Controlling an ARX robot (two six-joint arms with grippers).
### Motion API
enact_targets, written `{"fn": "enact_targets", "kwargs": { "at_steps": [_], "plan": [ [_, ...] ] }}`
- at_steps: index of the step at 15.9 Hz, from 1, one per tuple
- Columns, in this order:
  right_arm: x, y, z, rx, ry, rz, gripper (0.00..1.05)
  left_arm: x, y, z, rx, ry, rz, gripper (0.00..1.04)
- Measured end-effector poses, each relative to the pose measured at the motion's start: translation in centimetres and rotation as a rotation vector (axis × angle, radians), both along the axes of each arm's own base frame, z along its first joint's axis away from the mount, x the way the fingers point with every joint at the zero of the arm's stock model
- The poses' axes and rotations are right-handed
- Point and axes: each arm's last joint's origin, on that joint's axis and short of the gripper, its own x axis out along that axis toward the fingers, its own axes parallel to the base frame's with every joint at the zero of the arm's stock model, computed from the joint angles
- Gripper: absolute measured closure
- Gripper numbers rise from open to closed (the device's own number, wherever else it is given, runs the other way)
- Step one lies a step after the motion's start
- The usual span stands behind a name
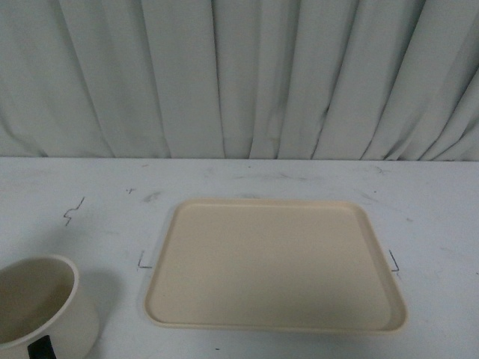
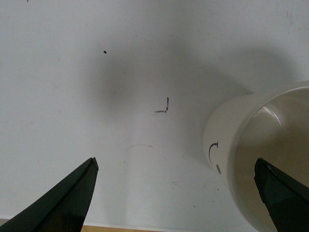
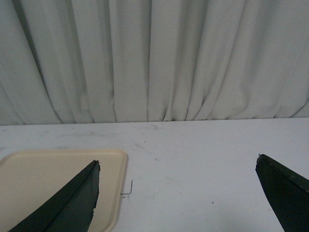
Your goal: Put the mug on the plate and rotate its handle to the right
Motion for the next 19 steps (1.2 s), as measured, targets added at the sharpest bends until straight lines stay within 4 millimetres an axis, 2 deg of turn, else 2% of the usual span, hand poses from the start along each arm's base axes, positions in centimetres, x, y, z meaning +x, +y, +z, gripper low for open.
{"fn": "enact_targets", "kwargs": {
  "at_steps": [9,11,17,19],
  "plan": [
    [0.0,0.0,0.0,0.000,0.000,0.000,0.06,0.9,0.0,-2.9,-0.010,0.063,0.001,0.07],
    [0.0,0.0,0.0,0.000,0.000,0.000,0.06,1.0,-0.3,-2.9,0.009,0.035,-0.018,0.09],
    [0.0,0.0,0.0,0.000,0.000,0.000,0.06,0.6,-0.8,-3.0,-0.003,0.064,-0.036,0.72],
    [0.0,0.0,0.0,0.000,0.000,0.000,0.06,0.2,-1.1,-2.1,-0.004,0.051,-0.046,0.92]
  ]
}}
